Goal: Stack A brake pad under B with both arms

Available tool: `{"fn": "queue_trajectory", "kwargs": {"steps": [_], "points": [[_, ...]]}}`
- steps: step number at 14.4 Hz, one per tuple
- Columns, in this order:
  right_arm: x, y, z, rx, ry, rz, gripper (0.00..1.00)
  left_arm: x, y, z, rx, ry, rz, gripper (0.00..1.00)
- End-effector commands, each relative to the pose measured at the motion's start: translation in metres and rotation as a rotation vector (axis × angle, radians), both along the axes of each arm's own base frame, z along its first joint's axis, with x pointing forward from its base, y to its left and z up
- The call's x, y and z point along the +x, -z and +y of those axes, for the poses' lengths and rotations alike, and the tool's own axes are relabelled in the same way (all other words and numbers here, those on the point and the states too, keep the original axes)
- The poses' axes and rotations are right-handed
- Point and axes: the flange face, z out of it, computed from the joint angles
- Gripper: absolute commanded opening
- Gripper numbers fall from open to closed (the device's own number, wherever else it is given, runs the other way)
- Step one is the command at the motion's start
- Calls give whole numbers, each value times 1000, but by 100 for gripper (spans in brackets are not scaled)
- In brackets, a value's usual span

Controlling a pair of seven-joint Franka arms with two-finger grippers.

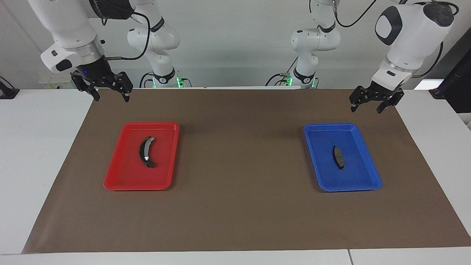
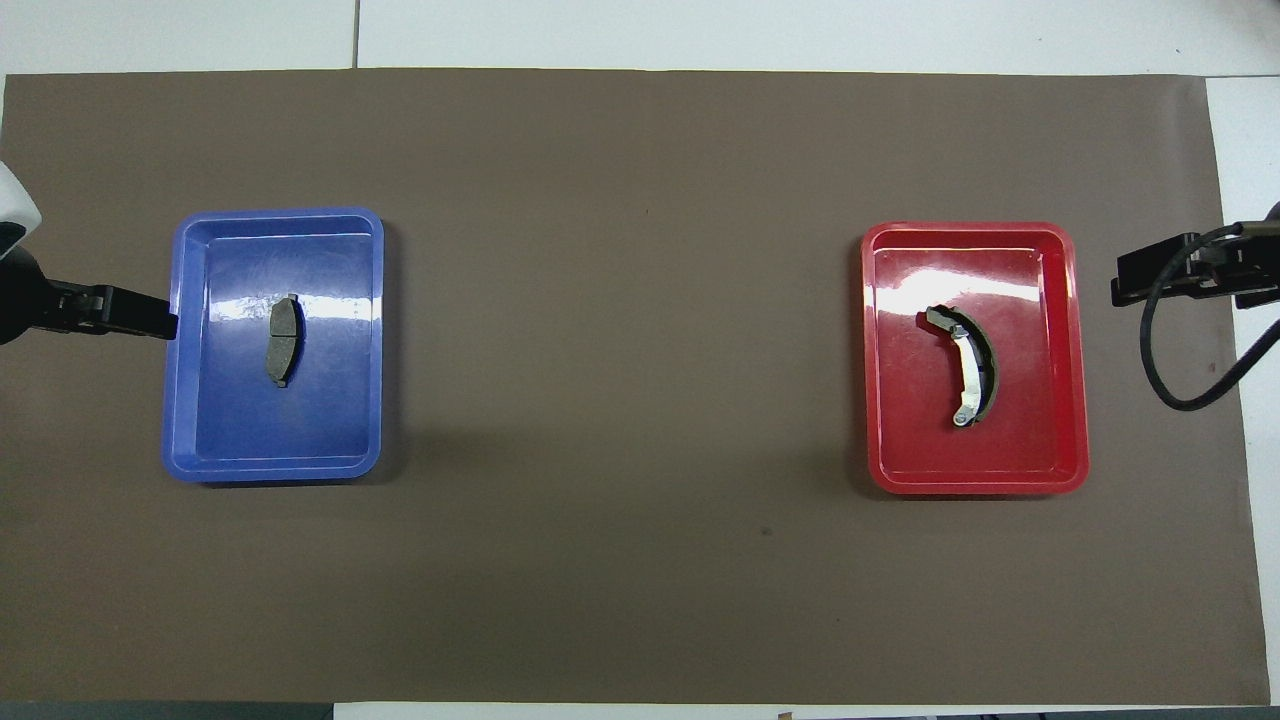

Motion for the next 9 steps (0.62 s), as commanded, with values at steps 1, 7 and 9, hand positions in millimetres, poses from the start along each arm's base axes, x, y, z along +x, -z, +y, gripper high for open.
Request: {"fn": "queue_trajectory", "kwargs": {"steps": [1,7,9], "points": [[-2,0,-4,15,-14,-6,99,-10,-21,-5,6,6,50,99],[-2,0,-4,16,-9,-6,99,-2,-37,-11,-16,6,37,99],[-2,0,-4,15,-9,-8,99,-2,-36,-11,-15,1,39,99]]}}
